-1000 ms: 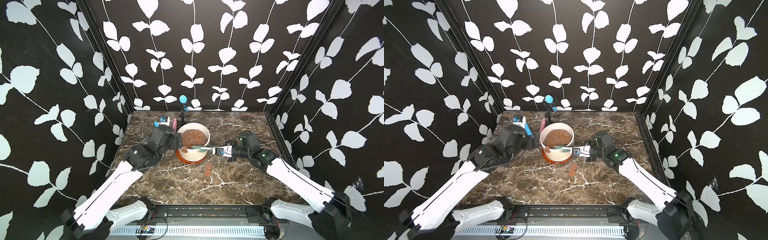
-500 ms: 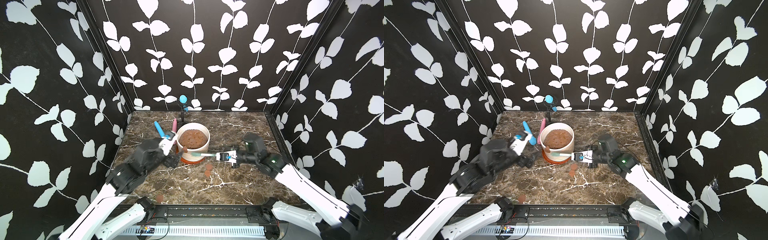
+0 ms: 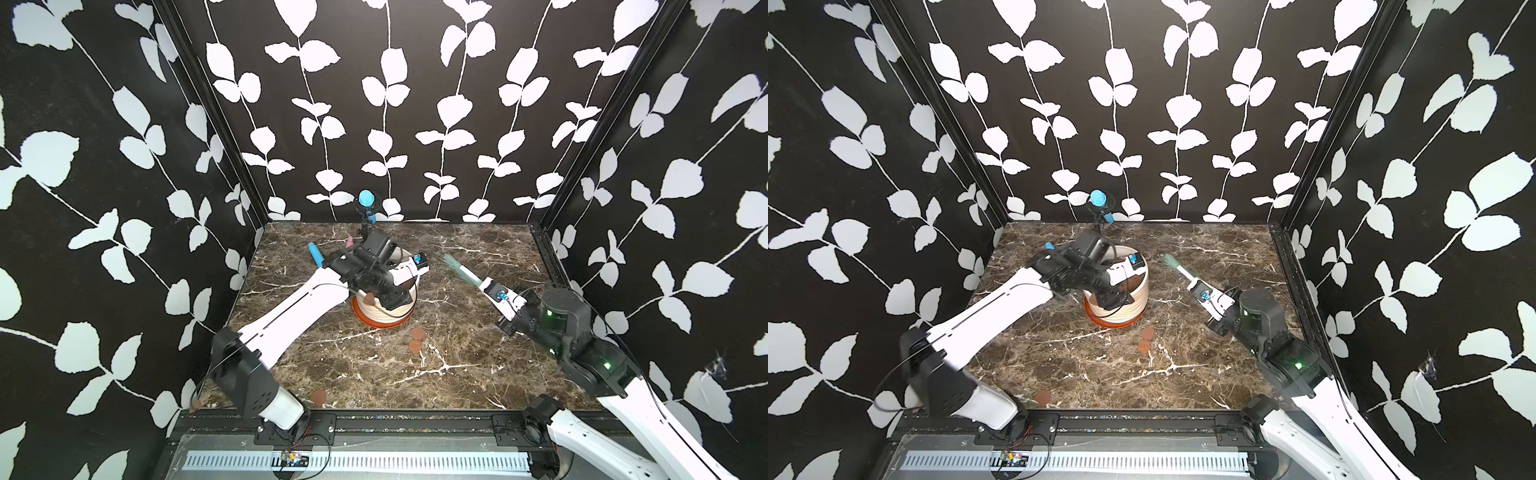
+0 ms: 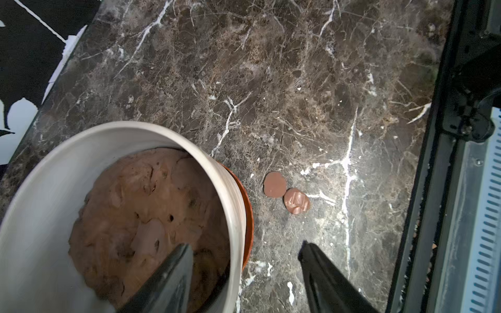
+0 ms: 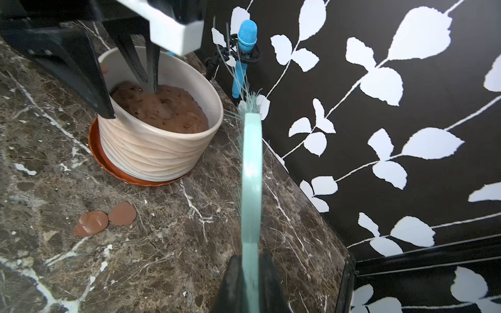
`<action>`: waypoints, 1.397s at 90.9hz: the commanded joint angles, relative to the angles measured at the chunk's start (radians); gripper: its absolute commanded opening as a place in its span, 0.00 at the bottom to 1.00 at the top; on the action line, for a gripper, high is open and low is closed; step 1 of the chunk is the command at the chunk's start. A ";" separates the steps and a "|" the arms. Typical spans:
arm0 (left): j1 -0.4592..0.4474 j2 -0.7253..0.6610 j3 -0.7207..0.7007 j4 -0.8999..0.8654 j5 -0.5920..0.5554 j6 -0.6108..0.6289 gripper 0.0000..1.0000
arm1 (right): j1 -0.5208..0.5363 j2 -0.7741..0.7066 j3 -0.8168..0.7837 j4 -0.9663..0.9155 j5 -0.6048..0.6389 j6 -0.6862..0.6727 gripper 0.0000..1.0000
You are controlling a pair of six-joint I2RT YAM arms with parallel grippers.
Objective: Scrub the dried mud off the ceramic pot
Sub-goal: Brush off the soil from the pot, then rotate the pot on the tray.
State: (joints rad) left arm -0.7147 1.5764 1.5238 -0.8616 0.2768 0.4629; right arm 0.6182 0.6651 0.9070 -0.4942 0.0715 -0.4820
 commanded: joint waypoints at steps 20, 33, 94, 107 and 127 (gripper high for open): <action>0.000 0.079 0.048 -0.125 -0.033 -0.014 0.55 | -0.005 -0.037 0.007 -0.015 0.030 0.013 0.00; 0.000 0.110 0.065 -0.134 -0.084 -0.047 0.30 | -0.005 -0.037 0.001 0.008 0.025 0.019 0.00; -0.155 0.172 0.202 -0.112 -0.312 -0.340 0.00 | -0.045 0.037 0.014 0.062 0.011 -0.003 0.00; -0.155 0.121 0.165 -0.006 -0.382 -0.536 0.00 | -0.104 0.021 -0.004 0.034 -0.082 0.000 0.00; -0.164 0.132 0.087 0.110 -0.387 -0.865 0.00 | -0.143 0.082 0.071 -0.264 -0.526 -0.127 0.00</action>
State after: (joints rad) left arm -0.8734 1.7710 1.6539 -0.8925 -0.0566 -0.1223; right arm 0.4793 0.7185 0.9257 -0.6033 -0.1871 -0.5468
